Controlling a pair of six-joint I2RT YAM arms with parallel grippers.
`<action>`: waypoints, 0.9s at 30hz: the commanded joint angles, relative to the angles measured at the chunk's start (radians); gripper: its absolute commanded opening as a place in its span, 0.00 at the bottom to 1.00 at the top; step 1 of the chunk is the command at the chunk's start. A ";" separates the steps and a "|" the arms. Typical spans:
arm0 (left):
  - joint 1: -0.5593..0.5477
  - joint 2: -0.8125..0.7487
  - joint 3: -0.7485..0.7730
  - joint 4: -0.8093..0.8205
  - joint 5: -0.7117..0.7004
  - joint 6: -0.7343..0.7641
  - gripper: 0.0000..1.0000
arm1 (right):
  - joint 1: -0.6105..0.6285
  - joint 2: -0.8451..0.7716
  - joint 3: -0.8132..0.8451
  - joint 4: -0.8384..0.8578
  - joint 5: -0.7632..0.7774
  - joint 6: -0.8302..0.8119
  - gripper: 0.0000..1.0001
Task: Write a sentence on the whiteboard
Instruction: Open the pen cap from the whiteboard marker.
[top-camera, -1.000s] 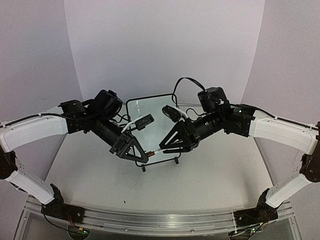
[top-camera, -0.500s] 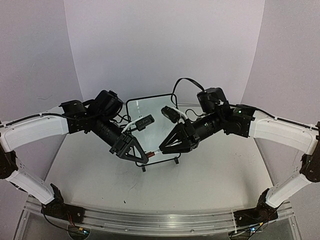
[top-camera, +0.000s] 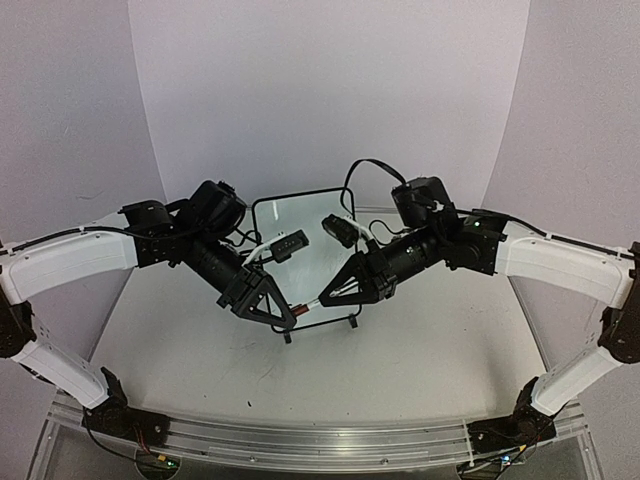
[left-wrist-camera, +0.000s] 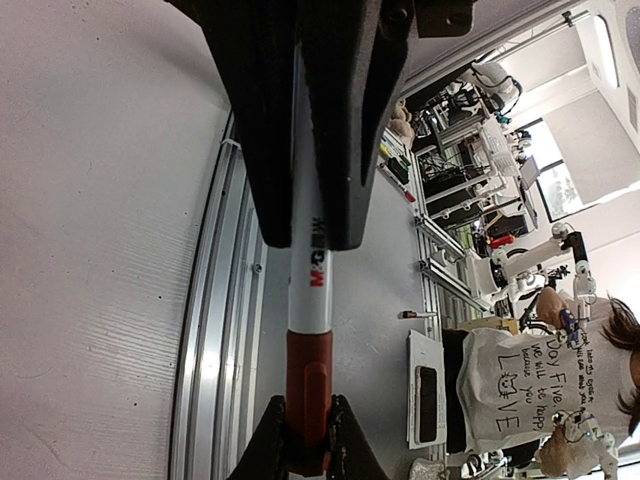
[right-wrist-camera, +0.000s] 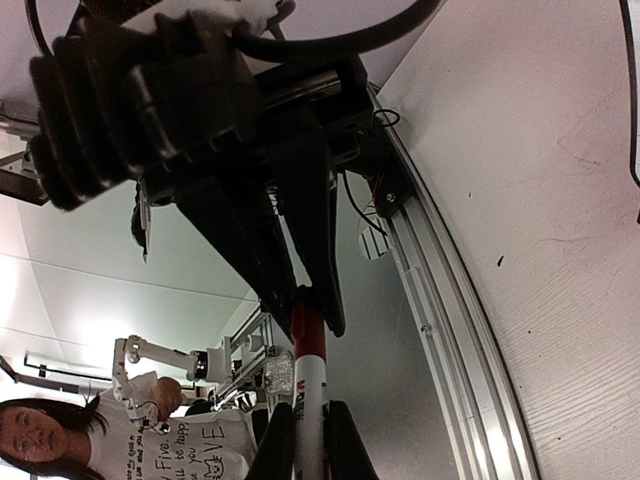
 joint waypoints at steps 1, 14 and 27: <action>0.006 0.005 0.000 0.006 -0.001 0.020 0.00 | 0.009 -0.009 0.011 0.041 0.023 -0.032 0.00; 0.007 -0.052 -0.044 -0.051 0.000 0.073 0.00 | -0.185 -0.102 -0.079 0.037 -0.137 -0.111 0.00; 0.014 -0.068 -0.212 0.001 -0.372 -0.042 0.00 | -0.299 -0.196 -0.142 0.006 -0.029 -0.108 0.00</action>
